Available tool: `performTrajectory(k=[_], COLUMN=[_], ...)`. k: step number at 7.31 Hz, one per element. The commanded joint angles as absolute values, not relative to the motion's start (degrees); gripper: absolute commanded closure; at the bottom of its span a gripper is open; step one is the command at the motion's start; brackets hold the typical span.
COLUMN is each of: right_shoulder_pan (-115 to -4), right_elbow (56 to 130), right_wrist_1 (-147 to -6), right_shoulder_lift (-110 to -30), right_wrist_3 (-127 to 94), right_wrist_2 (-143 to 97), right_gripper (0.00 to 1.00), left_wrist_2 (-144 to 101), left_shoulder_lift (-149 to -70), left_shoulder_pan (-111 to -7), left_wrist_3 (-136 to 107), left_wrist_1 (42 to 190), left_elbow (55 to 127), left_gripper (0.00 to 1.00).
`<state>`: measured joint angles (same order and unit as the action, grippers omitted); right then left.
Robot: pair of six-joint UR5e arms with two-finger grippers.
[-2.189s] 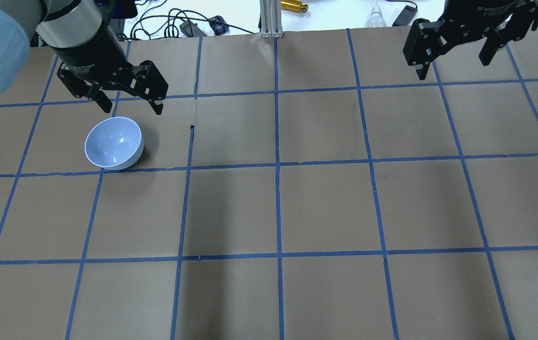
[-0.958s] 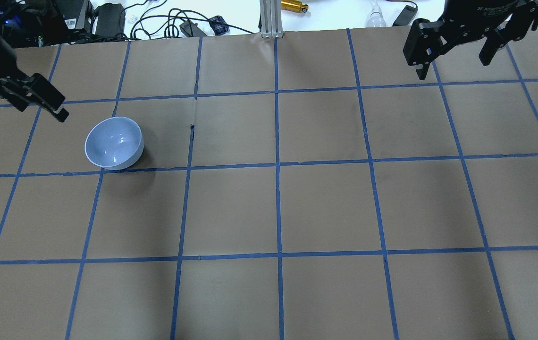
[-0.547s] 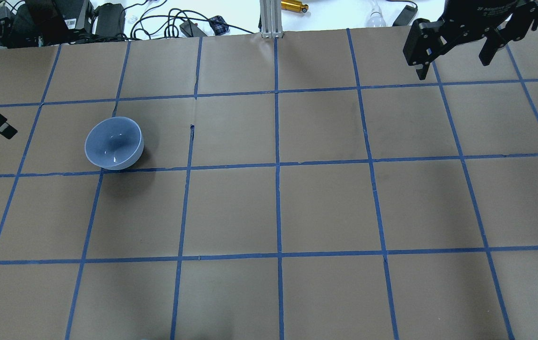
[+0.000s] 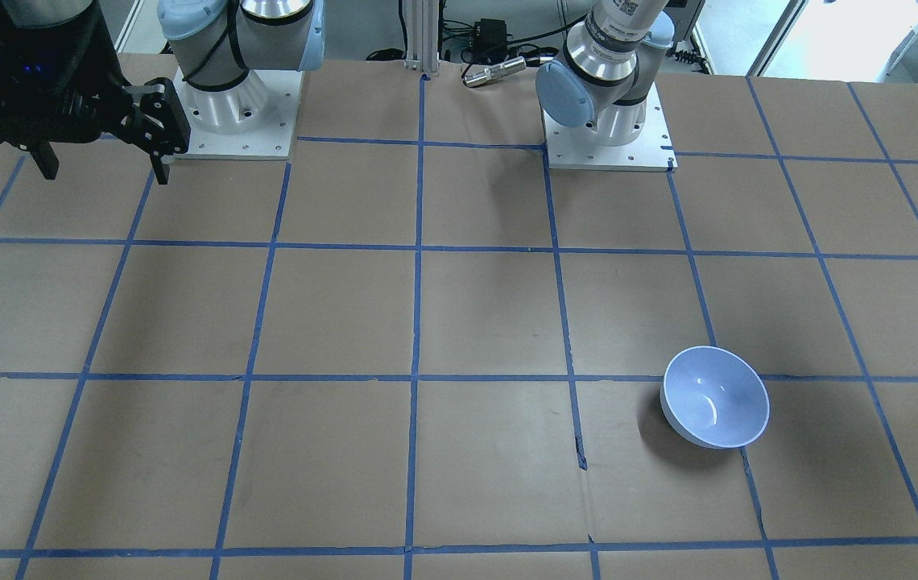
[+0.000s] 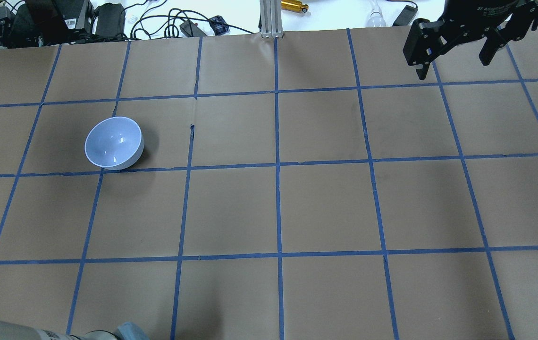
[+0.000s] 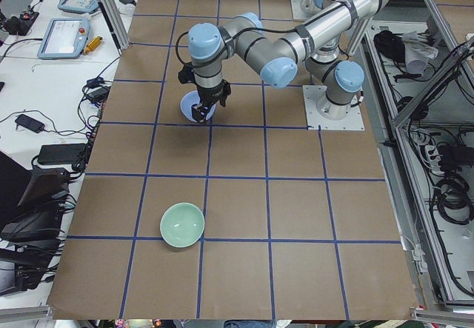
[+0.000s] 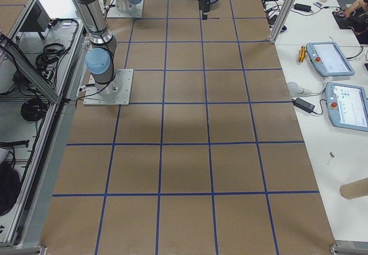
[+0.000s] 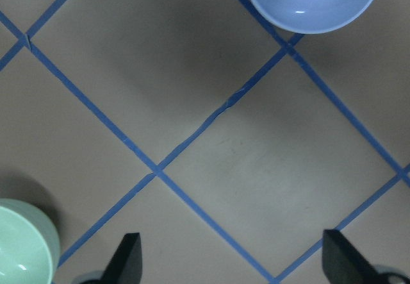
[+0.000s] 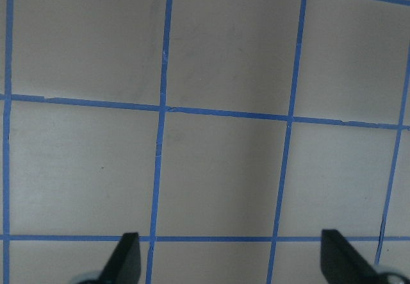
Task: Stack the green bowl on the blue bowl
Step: 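Lower the open left gripper over the rim of the mint-green bowl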
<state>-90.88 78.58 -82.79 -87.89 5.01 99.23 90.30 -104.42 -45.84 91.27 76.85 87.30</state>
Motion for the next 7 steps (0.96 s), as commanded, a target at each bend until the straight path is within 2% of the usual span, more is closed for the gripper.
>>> performTrajectory(k=[1,5,7], right_shoulder_pan=[-90.88,-90.88,-90.88], right_elbow=[78.57,78.57,78.57], right_wrist_1=[-82.79,-82.79,-82.79], right_shoulder_lift=[-87.89,-87.89,-87.89], right_wrist_3=[5.01,5.01,5.01], right_wrist_2=[99.23,99.23,99.23], right_gripper=[0.0,0.0,0.0], left_wrist_2=[90.26,89.12,88.68], left_shoulder_lift=[-109.58,-118.9,-123.03], left_shoulder_pan=[-37.92,-35.07,-35.07], left_wrist_3=[104.08,122.48,124.45], left_wrist_1=[74.97,58.49,56.95], left_elbow=[86.58,86.05,82.12], left_gripper=[0.0,0.0,0.0])
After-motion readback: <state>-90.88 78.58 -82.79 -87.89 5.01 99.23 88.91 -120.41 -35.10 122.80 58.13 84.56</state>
